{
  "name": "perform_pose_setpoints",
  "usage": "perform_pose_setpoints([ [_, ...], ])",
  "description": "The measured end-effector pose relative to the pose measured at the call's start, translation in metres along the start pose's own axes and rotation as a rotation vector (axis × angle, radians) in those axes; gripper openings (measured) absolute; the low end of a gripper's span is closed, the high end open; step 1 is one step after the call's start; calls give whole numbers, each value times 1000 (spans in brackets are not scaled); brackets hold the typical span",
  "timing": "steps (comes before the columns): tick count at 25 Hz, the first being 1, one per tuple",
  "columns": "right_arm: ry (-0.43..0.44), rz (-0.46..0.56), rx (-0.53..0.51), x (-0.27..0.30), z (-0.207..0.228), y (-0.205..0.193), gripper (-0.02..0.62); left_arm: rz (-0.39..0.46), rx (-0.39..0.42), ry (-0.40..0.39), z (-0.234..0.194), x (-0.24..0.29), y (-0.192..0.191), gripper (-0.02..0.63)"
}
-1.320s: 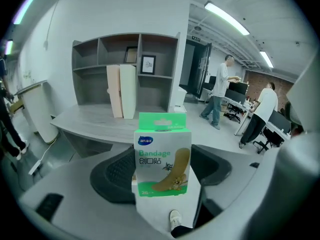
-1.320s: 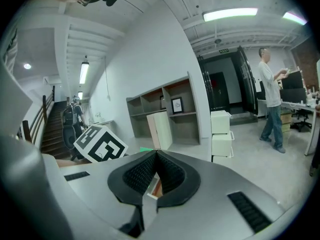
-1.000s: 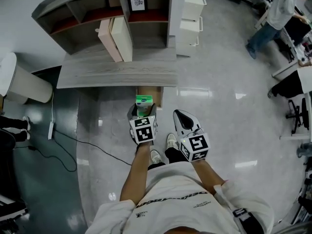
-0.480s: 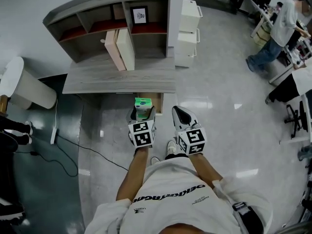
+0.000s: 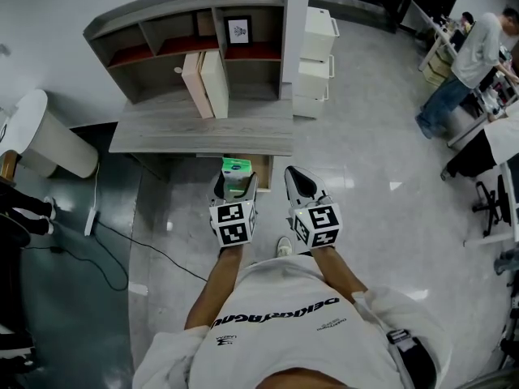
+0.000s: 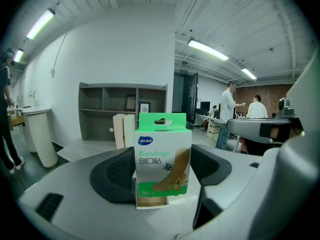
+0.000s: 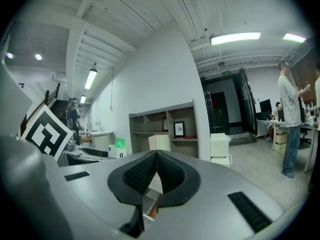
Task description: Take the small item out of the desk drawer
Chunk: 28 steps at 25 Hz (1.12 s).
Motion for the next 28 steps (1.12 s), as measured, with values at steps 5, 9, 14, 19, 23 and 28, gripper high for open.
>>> perform_pose_setpoints([
  [5,15,32,-5,-1,-3,11,32,41,10,13,3,-12,9,357],
  [9,29,46,-3,-1,-6,17,32,76,22,21,6,-21,15,356],
  [14,32,63,-13,1,-8,19,32,102,39,32,6,-26,18,356],
  [19,31,66,-15,3,-6,18,32,112,41,27,9,-26,17,357],
  [23,36,58,9,5,-3,17,32,120,46,25,12,-24,17,357],
  [28,32,48,25,10,3,17,32,128,48,27,11,-21,19,357],
])
Point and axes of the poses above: the fingertips, and each gripper's own axes: x forward along the fingers, z to its right, y out of its top, the point moved 10 cm from there along -x, backward along the fingers, and after that the axes turned 13 degrees about -y, right-handed, at the moved point
